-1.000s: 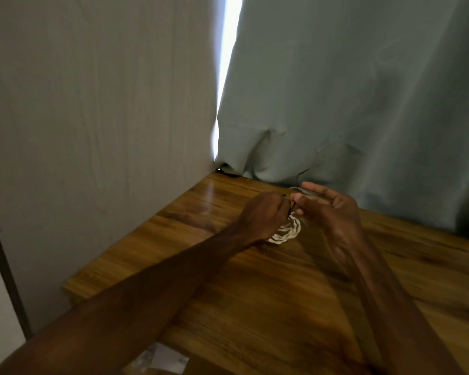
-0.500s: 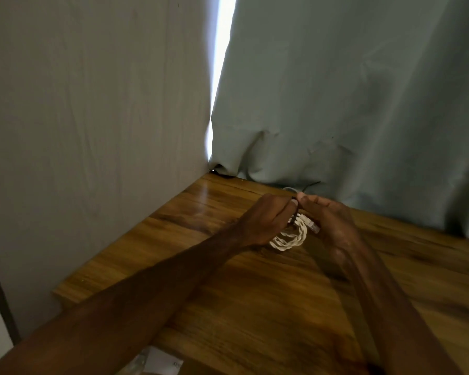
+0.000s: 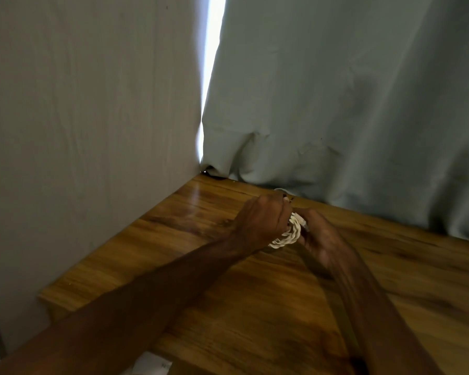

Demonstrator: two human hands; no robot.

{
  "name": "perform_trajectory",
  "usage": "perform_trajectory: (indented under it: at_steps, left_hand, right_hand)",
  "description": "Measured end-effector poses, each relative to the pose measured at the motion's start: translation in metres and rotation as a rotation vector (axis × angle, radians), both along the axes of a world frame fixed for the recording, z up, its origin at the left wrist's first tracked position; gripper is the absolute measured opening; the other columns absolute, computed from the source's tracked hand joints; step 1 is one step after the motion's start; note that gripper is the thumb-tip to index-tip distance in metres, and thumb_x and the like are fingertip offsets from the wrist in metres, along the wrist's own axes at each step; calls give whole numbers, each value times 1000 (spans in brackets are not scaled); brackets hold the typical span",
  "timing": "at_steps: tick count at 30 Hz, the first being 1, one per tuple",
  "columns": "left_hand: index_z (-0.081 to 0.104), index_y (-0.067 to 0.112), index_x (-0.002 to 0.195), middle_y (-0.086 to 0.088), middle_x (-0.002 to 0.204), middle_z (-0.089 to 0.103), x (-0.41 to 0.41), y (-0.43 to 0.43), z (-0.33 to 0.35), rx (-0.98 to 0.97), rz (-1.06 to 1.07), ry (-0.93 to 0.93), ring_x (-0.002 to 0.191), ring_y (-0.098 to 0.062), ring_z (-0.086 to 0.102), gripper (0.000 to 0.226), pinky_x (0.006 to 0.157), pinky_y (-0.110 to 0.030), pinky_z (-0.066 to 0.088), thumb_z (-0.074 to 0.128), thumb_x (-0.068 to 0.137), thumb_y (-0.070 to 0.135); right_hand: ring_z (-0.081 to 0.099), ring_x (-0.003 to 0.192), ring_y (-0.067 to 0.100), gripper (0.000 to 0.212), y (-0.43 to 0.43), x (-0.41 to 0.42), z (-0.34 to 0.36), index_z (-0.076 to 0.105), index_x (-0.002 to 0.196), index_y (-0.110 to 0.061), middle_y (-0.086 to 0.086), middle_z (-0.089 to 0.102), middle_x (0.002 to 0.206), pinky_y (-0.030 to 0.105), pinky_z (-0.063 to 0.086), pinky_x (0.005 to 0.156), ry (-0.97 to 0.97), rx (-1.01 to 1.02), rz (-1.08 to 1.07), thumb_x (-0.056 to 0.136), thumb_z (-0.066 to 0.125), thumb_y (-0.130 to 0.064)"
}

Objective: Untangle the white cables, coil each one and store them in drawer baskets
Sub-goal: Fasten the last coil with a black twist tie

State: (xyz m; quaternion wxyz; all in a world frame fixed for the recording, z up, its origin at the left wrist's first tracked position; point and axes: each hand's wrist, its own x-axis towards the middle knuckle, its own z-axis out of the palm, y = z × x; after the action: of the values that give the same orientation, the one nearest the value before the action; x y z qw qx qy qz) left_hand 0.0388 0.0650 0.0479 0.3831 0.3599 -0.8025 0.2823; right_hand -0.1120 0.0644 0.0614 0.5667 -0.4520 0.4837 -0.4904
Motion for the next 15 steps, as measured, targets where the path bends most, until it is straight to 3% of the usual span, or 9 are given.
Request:
perform_trajectory:
  at_steps: [3, 7, 10, 12, 15]
  left_hand:
    - [64, -1, 87, -15, 74, 60, -5, 5, 2, 45, -37, 90, 55, -27, 56, 24, 46, -30, 31, 46, 100, 8]
    - [62, 3, 91, -11, 73, 60, -10, 11, 4, 141, -95, 259, 57, -21, 50, 37, 51, -37, 44, 33, 104, 22]
    - [56, 9, 85, -4, 67, 55, -9, 8, 0, 257, -219, 384, 55, -16, 44, 33, 55, -34, 38, 37, 105, 26]
    - [52, 12, 80, -3, 63, 53, -8, 5, -2, 301, -231, 412, 52, -16, 44, 32, 54, -36, 36, 37, 105, 26]
    - [53, 11, 75, -6, 61, 53, -4, 1, -3, 247, -141, 388, 52, -14, 39, 38, 52, -38, 35, 35, 105, 25]
  right_hand:
    - [72, 81, 26, 32, -4, -7, -4, 67, 111, 13, 22, 72, 97, 33, 62, 75, -156, 157, 11, 96, 49, -8]
    - [73, 72, 25, 24, -8, -13, -7, 67, 98, 8, 20, 72, 89, 30, 62, 72, -251, 246, 15, 97, 49, -8]
    - [68, 109, 31, 33, -8, -11, -10, 64, 120, 9, 26, 66, 121, 41, 55, 100, -195, 245, 35, 96, 53, -9]
    - [68, 112, 33, 35, -7, -11, -9, 63, 126, 11, 27, 67, 123, 43, 59, 93, -191, 223, 55, 98, 52, -7]
    - [76, 79, 23, 21, -2, -13, -5, 71, 109, 1, 16, 78, 97, 33, 65, 63, -106, 145, 43, 99, 58, -11]
